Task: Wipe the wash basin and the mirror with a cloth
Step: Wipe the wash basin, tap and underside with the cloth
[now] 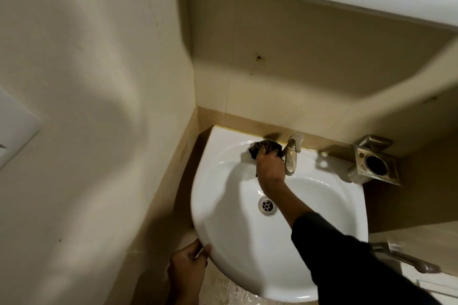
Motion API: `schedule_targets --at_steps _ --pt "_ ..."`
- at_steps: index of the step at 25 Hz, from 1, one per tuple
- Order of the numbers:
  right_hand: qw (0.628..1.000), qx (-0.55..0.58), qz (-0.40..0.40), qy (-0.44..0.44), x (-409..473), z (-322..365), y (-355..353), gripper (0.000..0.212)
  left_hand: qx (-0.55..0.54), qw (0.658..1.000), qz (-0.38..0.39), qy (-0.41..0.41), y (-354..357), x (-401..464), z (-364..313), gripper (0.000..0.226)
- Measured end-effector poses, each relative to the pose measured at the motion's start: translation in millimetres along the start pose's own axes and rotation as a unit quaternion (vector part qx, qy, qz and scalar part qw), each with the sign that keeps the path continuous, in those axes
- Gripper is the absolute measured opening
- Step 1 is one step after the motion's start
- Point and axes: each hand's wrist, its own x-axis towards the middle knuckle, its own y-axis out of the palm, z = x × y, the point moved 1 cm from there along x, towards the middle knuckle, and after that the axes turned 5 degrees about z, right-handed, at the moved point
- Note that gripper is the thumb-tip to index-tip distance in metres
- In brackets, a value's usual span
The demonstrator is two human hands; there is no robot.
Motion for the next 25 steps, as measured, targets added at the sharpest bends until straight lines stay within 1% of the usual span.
schedule_targets --at_steps 2,3,4,6,7,8,9,11,12,13,14,15,16,17,18,19,21,23,25 --pt "1.000 -0.009 0.015 0.004 -11.4 9.7 -2.5 0.047 -0.005 1.000 0.002 0.002 0.6 -3.7 -4.4 0.031" --pt "0.999 0.011 0.030 -0.015 -15.3 14.3 -7.0 0.039 -0.011 1.000 0.003 0.001 0.4 -4.1 -5.3 0.032" --pt "0.997 0.053 0.053 -0.036 -19.2 14.7 -15.0 0.033 -0.013 1.000 0.004 0.003 0.4 -3.8 -5.6 0.032" --pt "0.978 0.180 0.091 -0.062 -34.4 3.8 -36.8 0.023 -0.012 1.000 0.006 0.000 -0.5 -3.8 -4.9 0.032" --pt "0.965 0.238 0.084 -0.072 -45.7 -6.9 -46.8 0.023 -0.011 1.000 0.009 0.000 -0.4 -3.3 -4.0 0.032" --pt "0.954 0.283 0.051 -0.087 -58.1 -18.9 -53.4 0.028 -0.010 1.000 0.013 0.006 -0.6 -2.7 -2.6 0.031" --pt "0.944 0.315 -0.010 -0.099 -69.9 -32.7 -55.8 0.038 -0.010 1.000 0.013 0.015 -0.5 -2.5 -2.2 0.030" --pt "0.915 0.356 -0.164 -0.097 -86.8 -63.6 -49.7 0.056 -0.013 0.999 0.011 0.043 -0.8 -3.2 -3.6 0.024" --pt "0.896 0.371 -0.232 -0.080 -91.3 -78.4 -45.3 0.058 -0.017 0.998 0.013 0.054 -0.5 -2.8 -3.9 0.023" --pt "0.876 0.390 -0.278 -0.051 -91.6 -92.5 -40.3 0.056 -0.027 0.998 0.015 0.057 -0.2 -2.0 -3.6 0.023" --pt "0.861 0.414 -0.297 -0.011 -90.0 -105.1 -39.6 0.053 -0.032 0.998 0.015 0.057 0.6 -0.6 -1.4 0.023" --pt "0.851 0.438 -0.290 0.022 -83.5 -113.4 -37.8 0.049 -0.036 0.998 0.016 0.055 1.8 -0.7 -1.1 0.023" --pt "0.850 0.457 -0.259 0.033 -76.6 -117.4 -37.7 0.046 -0.041 0.998 0.017 0.051 2.6 -0.7 -0.6 0.024" --pt "0.863 0.454 -0.219 0.021 -68.9 -117.6 -37.2 0.045 -0.050 0.998 0.018 0.045 3.7 0.2 0.2 0.025" --pt "0.886 0.424 -0.186 0.001 -61.4 -115.6 -37.2 0.044 -0.060 0.997 0.017 0.036 4.6 2.0 1.1 0.027" --pt "0.911 0.374 -0.170 -0.008 -54.9 -112.8 -38.7 0.044 -0.066 0.997 0.014 0.029 5.4 4.3 3.0 0.028" --pt "0.948 0.287 -0.138 0.011 -42.2 -107.5 -49.0 0.043 -0.067 0.997 0.008 0.023 6.8 8.2 7.0 0.029" --pt "0.969 0.231 -0.084 0.027 -29.4 -103.6 -65.4 0.043 -0.062 0.998 0.006 0.028 7.5 8.5 9.1 0.029" --pt "0.981 0.185 -0.059 0.021 -23.6 -100.4 -78.0 0.042 -0.067 0.997 0.005 0.028 7.5 7.7 9.5 0.029"
